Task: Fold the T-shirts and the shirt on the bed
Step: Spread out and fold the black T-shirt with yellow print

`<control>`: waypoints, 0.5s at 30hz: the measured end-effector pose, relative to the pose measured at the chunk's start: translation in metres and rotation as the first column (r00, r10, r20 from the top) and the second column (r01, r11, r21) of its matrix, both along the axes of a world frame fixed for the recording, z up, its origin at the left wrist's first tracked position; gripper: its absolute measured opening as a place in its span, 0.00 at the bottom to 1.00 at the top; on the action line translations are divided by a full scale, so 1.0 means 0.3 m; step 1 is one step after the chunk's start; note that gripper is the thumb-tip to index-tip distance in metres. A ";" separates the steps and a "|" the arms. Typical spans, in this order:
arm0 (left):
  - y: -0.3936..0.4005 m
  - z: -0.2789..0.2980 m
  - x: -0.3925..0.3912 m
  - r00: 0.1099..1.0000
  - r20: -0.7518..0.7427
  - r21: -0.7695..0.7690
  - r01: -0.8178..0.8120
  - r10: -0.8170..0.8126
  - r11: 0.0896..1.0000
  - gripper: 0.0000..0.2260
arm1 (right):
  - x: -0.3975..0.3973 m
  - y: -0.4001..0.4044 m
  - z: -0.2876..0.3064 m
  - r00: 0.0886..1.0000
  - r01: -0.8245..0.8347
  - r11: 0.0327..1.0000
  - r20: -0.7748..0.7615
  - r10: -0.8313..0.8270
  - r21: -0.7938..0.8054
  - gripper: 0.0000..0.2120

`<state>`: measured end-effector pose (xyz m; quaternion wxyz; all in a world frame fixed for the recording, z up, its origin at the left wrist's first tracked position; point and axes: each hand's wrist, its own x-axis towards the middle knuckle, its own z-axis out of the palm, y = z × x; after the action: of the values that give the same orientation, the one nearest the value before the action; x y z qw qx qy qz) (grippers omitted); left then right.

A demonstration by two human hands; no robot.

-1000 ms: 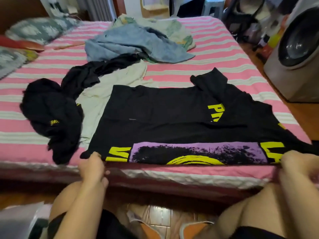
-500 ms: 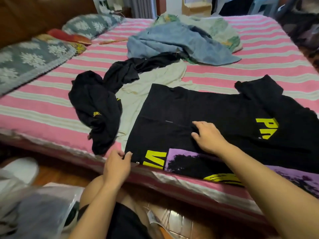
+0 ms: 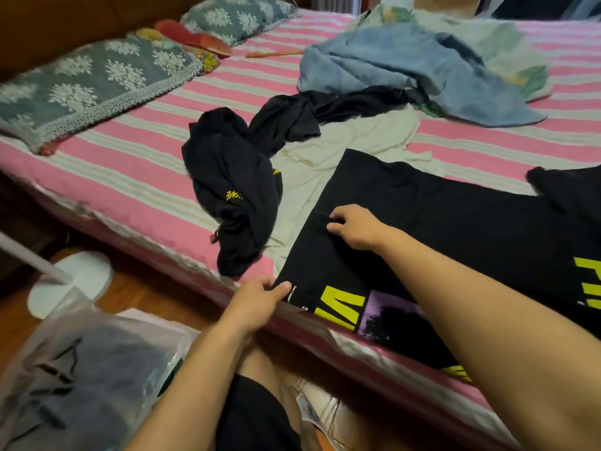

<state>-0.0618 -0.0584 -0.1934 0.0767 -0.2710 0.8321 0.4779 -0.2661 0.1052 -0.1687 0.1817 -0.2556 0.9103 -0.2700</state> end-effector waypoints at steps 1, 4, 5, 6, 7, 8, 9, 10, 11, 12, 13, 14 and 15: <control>-0.012 0.003 0.006 1.000 -0.008 0.000 0.009 -0.009 1.000 0.16 | 0.005 0.005 0.014 1.000 0.020 0.995 -0.011 -0.021 -0.096 0.03; -0.050 0.021 0.030 0.981 -0.186 -0.007 0.050 -0.050 0.999 0.19 | 0.034 0.019 0.070 0.994 0.096 0.922 -0.015 -0.110 -0.376 0.05; -0.051 0.039 0.035 0.968 -0.238 -0.015 0.082 -0.084 0.996 0.17 | 0.044 0.022 0.085 0.993 0.108 0.898 0.009 -0.115 -0.426 0.05; -0.048 0.056 0.036 0.962 -0.241 -0.010 0.127 -0.125 0.992 0.16 | 0.053 0.025 0.093 0.993 0.114 0.887 0.029 -0.113 -0.447 0.05; -0.032 0.085 0.035 0.958 -0.217 0.002 0.194 -0.189 0.981 0.15 | 0.060 0.027 0.096 0.993 0.116 0.890 0.042 -0.108 -0.441 0.06; -0.024 0.092 0.030 0.954 -0.176 0.005 0.248 -0.244 0.969 0.14 | 0.065 0.029 0.094 0.994 0.108 0.901 0.045 -0.099 -0.421 0.06; -0.015 0.101 0.024 0.944 -0.155 -0.021 0.293 -0.292 0.956 0.14 | 0.068 0.033 0.092 0.995 0.096 0.911 0.042 -0.087 -0.401 0.06; -0.016 0.096 0.014 0.937 -0.160 -0.046 0.307 -0.311 0.950 0.14 | 0.070 0.037 0.092 0.996 0.087 0.917 0.039 -0.079 -0.390 0.06; -0.016 0.096 0.006 0.931 -0.182 -0.052 0.312 -0.317 0.948 0.14 | 0.071 0.040 0.096 0.996 0.086 0.918 0.037 -0.077 -0.388 0.06; -0.022 0.087 0.000 0.934 -0.194 -0.030 0.301 -0.301 0.953 0.12 | 0.070 0.043 0.104 0.996 0.086 0.915 0.036 -0.079 -0.395 0.06; -0.023 0.095 -0.001 0.941 -0.190 -0.006 0.283 -0.279 0.959 0.10 | 0.067 0.047 0.115 0.996 0.086 0.912 0.034 -0.079 -0.402 0.06; -0.033 0.087 -0.003 0.950 -0.186 0.011 0.256 -0.250 0.967 0.08 | 0.062 0.049 0.124 0.997 0.082 0.910 0.031 -0.076 -0.408 0.06; -0.042 0.091 0.000 0.956 -0.182 0.009 0.236 -0.231 0.972 0.07 | 0.059 0.049 0.132 0.997 0.077 0.911 0.027 -0.073 -0.405 0.06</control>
<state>-0.0619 -0.0711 -0.1662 0.0615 -0.1254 0.8544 0.5004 -0.2484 0.1200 -0.1292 0.1195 -0.2511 0.8425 -0.4613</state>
